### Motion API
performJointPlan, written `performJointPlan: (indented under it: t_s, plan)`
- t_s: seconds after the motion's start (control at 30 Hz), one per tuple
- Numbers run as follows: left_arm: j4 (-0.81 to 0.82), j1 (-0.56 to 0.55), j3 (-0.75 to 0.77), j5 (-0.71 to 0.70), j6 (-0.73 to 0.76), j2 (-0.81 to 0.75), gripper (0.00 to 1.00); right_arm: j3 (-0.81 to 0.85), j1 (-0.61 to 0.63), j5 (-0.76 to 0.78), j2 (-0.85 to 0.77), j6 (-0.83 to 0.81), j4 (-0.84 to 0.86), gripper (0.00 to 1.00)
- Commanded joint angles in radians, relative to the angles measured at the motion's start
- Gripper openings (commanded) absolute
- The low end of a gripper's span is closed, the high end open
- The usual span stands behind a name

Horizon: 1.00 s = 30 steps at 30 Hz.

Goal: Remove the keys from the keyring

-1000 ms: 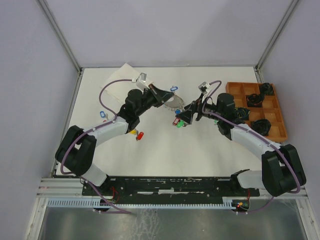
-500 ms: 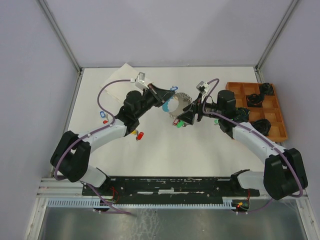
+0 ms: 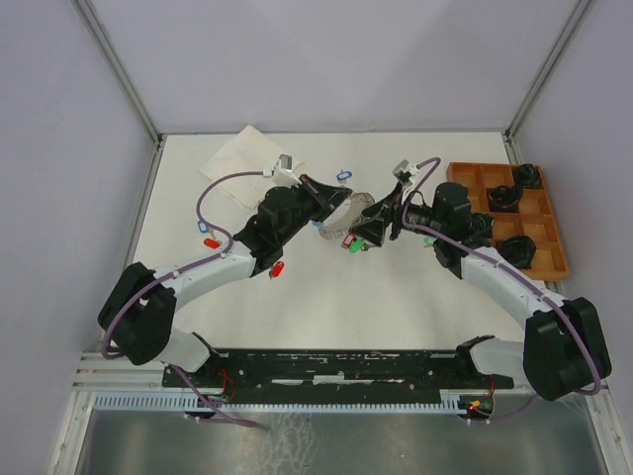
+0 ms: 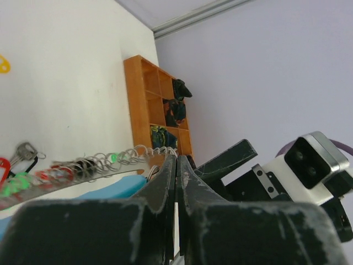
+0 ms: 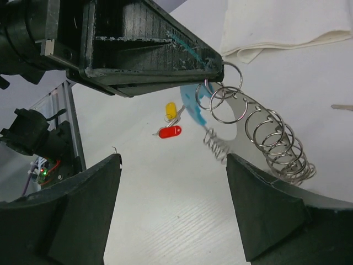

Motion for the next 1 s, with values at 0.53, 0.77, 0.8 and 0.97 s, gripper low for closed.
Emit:
performJointPlan:
  t_s: [0.53,0.77,0.8,0.97]
  plan:
    - [-0.085,-0.089,0.253,-0.137,-0.294,0.091,0.03,-0.162,0.115,0.318,-0.081,-0.139,0.275,0.86]
    - [-0.079,-0.114,0.300,-0.132,-0.320,0.118,0.03,-0.220,0.118,0.386,-0.119,-0.180,0.400,0.95]
    - [-0.079,-0.120,0.304,-0.133,-0.321,0.118,0.03,-0.226,0.118,0.391,-0.120,-0.189,0.414,0.96]
    - [-0.079,-0.146,0.326,-0.140,-0.329,0.124,0.03,-0.226,0.118,0.437,-0.125,-0.192,0.399,0.99]
